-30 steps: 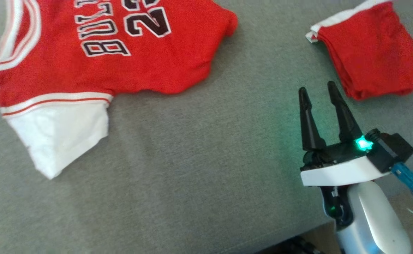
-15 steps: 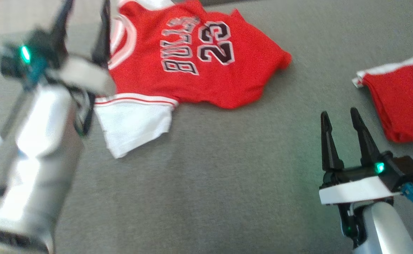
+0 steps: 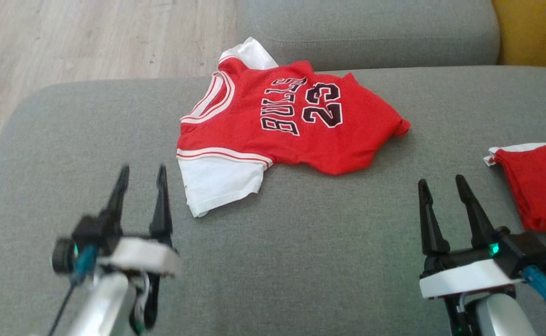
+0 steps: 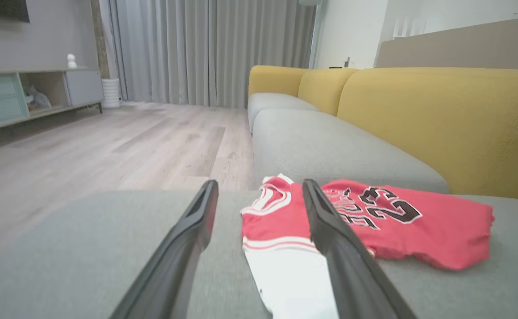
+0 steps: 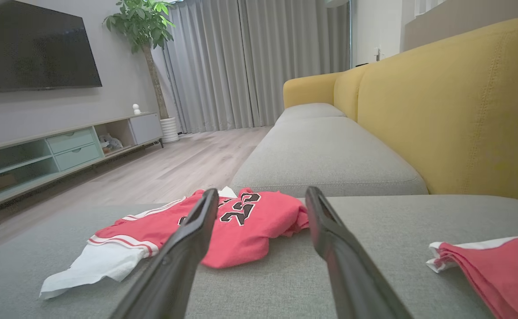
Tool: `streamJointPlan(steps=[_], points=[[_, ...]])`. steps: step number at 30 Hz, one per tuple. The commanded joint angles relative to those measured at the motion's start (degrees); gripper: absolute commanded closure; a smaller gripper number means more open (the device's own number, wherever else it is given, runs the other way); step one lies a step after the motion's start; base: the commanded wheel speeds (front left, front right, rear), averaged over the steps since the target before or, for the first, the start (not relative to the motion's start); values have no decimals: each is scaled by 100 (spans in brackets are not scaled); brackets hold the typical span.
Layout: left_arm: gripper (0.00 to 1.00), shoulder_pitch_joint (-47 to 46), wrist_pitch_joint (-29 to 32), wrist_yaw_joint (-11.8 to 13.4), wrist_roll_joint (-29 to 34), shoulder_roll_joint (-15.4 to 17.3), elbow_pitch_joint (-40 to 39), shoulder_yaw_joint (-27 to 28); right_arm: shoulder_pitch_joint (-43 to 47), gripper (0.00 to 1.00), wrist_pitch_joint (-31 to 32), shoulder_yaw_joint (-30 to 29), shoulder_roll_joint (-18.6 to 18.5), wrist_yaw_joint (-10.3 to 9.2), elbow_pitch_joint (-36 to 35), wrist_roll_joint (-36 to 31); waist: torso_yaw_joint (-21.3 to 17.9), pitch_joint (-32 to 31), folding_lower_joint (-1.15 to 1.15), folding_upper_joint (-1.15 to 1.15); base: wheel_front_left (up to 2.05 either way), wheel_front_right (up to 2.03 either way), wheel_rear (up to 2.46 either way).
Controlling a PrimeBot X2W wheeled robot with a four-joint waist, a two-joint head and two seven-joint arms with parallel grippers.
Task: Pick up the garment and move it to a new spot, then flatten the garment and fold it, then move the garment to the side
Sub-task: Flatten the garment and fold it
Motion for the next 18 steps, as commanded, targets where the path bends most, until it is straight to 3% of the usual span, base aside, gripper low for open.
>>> streamJointPlan(steps=[1, 9, 18], points=[[0, 52, -29, 80, -114, 13, -303, 286, -109, 0, -61, 170, -25, -4, -185, 27, -23, -12, 2, 0, 0, 0, 0], [0, 277, 36, 208, -56, 26, -599, 272, -168, 0, -61, 247, -25, -4, -240, -30, -148, 154, 2, 0, 0, 0, 0], [0, -38, 339, 357, 22, 123, -80, 250, -247, 0, -61, 265, -25, -4, -309, 10, -361, 408, 2, 0, 0, 0, 0]])
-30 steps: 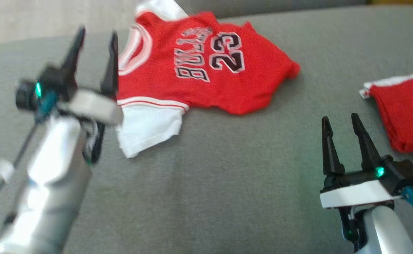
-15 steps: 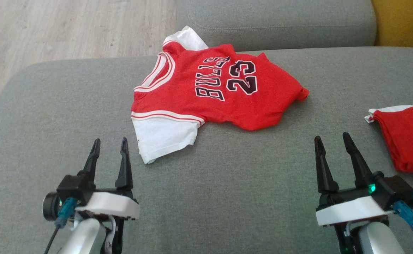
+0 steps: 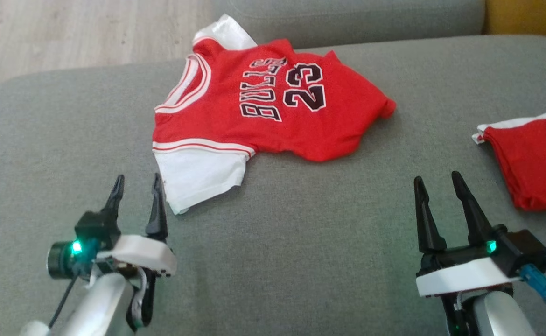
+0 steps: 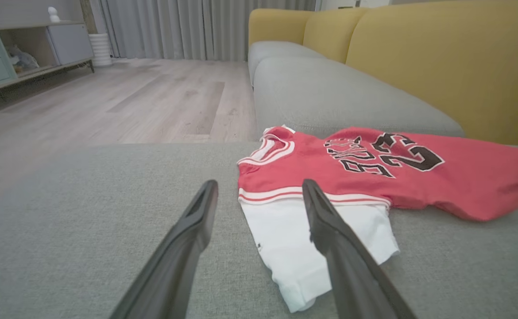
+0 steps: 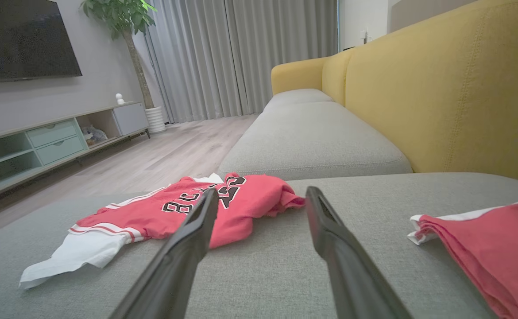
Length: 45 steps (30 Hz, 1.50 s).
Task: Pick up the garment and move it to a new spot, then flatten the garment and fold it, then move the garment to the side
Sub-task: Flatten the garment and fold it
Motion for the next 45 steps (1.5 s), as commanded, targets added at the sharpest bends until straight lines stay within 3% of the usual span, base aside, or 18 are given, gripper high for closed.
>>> streamJointPlan(steps=[1, 10, 22, 23, 24, 25, 37, 45], points=[[0, -390, 30, 40, 35, 156, -64, 226, -281, 0, -61, 136, -25, -4, -231, 35, -77, 126, 0, 0, 0, 0, 0], [0, -1047, 695, -57, 199, 269, 1013, -46, -422, 0, -61, 139, -25, -4, -313, 107, -241, 664, 0, 0, 0, 0, 0], [0, -1403, 955, -549, 34, 40, 1764, -290, -554, 0, -61, 139, -25, -4, -287, 188, -430, 869, 0, 0, 0, 0, 0], [14, -1407, 998, -576, 14, 31, 1806, -303, -555, 0, -61, 143, -25, -4, -281, 193, -437, 862, 0, 0, 0, 0, 0], [67, -1414, 1017, -586, 1, 30, 1841, -307, -557, 0, -61, 150, -25, -4, -275, 197, -444, 854, 0, 0, 0, 0, 0], [100, -1428, 993, -576, -20, 33, 1865, -283, -559, 0, -61, 155, -25, -4, -272, 199, -446, 845, 0, 0, 0, 0, 0], [100, -1243, -102, -189, -368, 346, 1874, 433, -383, 0, -61, 170, -25, -4, -140, 150, -189, 350, 0, 0, 0, 0, 0], [100, -794, -329, -42, -437, 595, 1445, 760, -237, 0, -61, 212, -25, -4, -80, 119, 38, 72, 0, 0, 0, 0, 0]])
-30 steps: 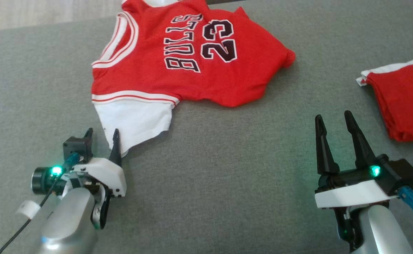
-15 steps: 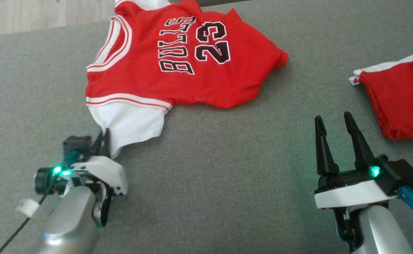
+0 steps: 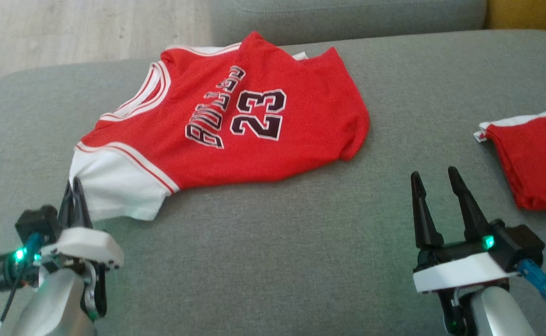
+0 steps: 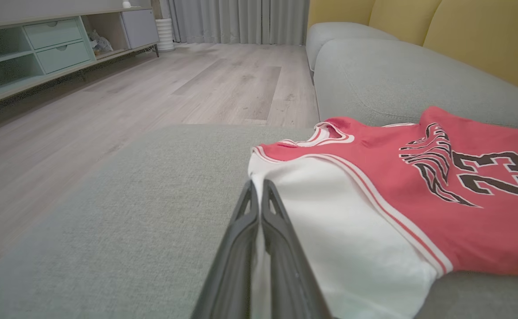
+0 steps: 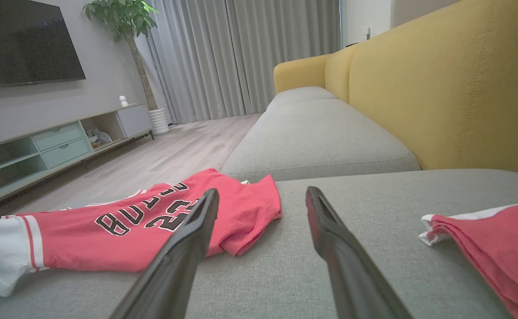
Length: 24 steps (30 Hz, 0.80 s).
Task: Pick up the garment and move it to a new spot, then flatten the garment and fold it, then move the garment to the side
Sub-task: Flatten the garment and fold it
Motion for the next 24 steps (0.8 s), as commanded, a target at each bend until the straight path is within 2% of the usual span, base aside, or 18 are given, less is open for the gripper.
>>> streamJointPlan(steps=[1, 8, 15, 16, 17, 18, 24], points=[[100, -16, -73, 39, 5, 244, -236, 243, -51, 0, -61, 133, -25, -5, -145, -33, 103, -87, 1, 0, 0, 0, 0], [100, 616, -32, 193, 16, 278, -789, 188, 44, 0, -61, 123, -25, -5, -99, -42, 290, -248, 1, 0, 0, 0, 0], [100, 1346, 125, 502, 126, 294, -1697, 13, 87, 0, -61, 111, -25, -5, -60, -4, 398, -420, 1, 0, 0, 0, 0], [78, 1438, 206, 524, 130, 301, -1831, -28, 92, 0, -61, 116, -25, -5, -55, 3, 408, -434, 1, 0, 0, 0, 0], [7, 1505, 283, 550, 138, 313, -1960, -63, 95, 0, -61, 117, -25, -5, -51, 10, 418, -443, 1, 0, 0, 0, 0], [0, 1542, 356, 571, 157, 333, -2086, -100, 96, 0, -61, 117, -25, -5, -48, 15, 427, -448, 1, 0, 0, 0, 0], [0, 1271, 373, 645, 409, 447, -2790, -218, 58, 0, -61, 134, -25, -5, -48, 10, 429, -463, 1, 0, 0, 0, 0]])
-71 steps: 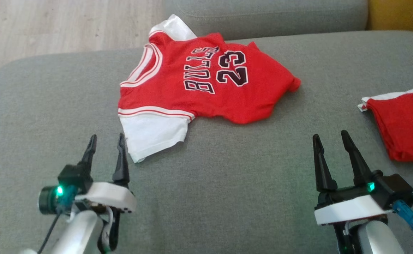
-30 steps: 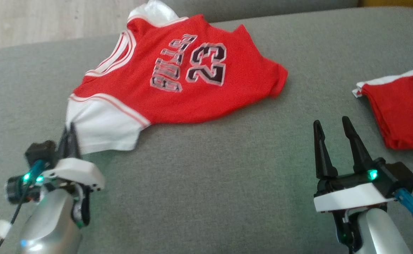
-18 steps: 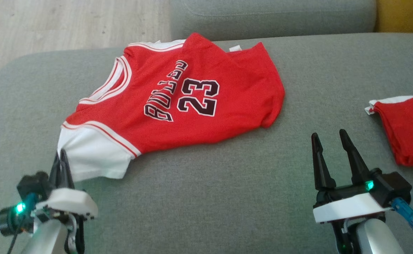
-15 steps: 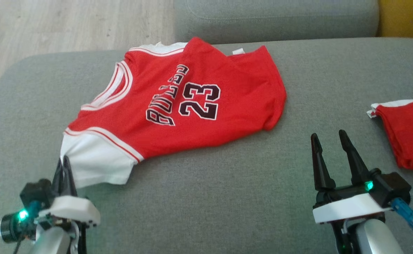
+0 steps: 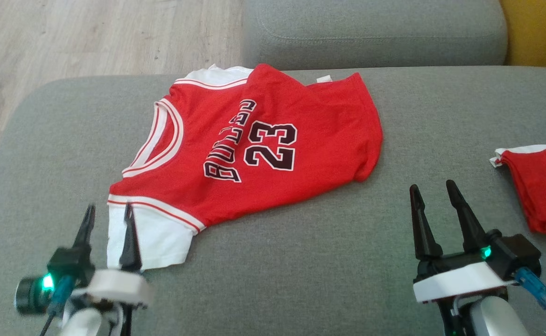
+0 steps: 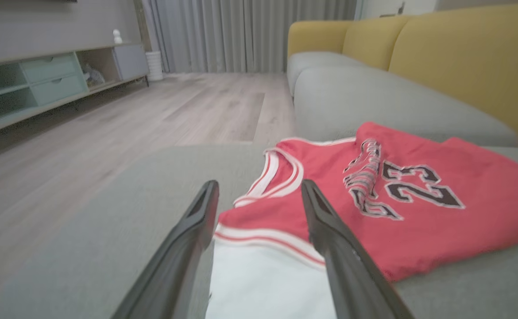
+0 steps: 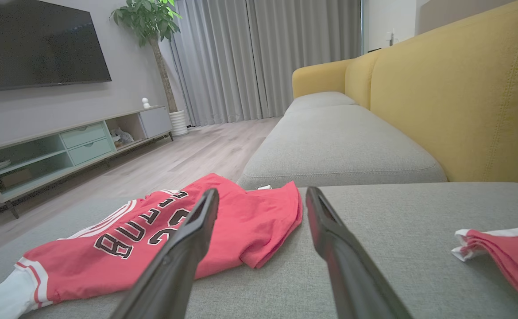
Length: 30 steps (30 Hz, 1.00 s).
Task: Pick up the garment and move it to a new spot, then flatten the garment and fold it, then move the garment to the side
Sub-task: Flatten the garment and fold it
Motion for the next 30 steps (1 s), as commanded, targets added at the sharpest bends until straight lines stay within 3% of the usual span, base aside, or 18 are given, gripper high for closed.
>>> streamJointPlan(steps=[1, 8, 17, 24, 30], points=[[0, -508, -132, -19, 98, 154, -356, 144, -161, 0, -61, 130, -26, -5, -192, 5, -21, 1, 0, 0, 0, 0, 0], [0, -904, -445, -113, 375, 57, -759, 39, -242, 0, -61, 99, -26, -5, -294, 8, -165, 14, 0, 0, 0, 0, 0], [0, -752, -544, -272, 428, -158, -658, -141, -203, 0, -61, 81, -26, -5, -413, -7, -218, 70, 0, 0, 0, 0, 0], [0, -772, -571, -373, 499, -258, -663, -150, -317, 0, -61, 11, -26, -5, -414, -133, -56, 336, 0, 0, 0, 0, 0], [0, -1021, -577, -468, 572, -435, -647, -193, -1256, 0, 264, -288, -26, -5, -69, -290, 245, 884, 0, 0, 0, 0, 0]])
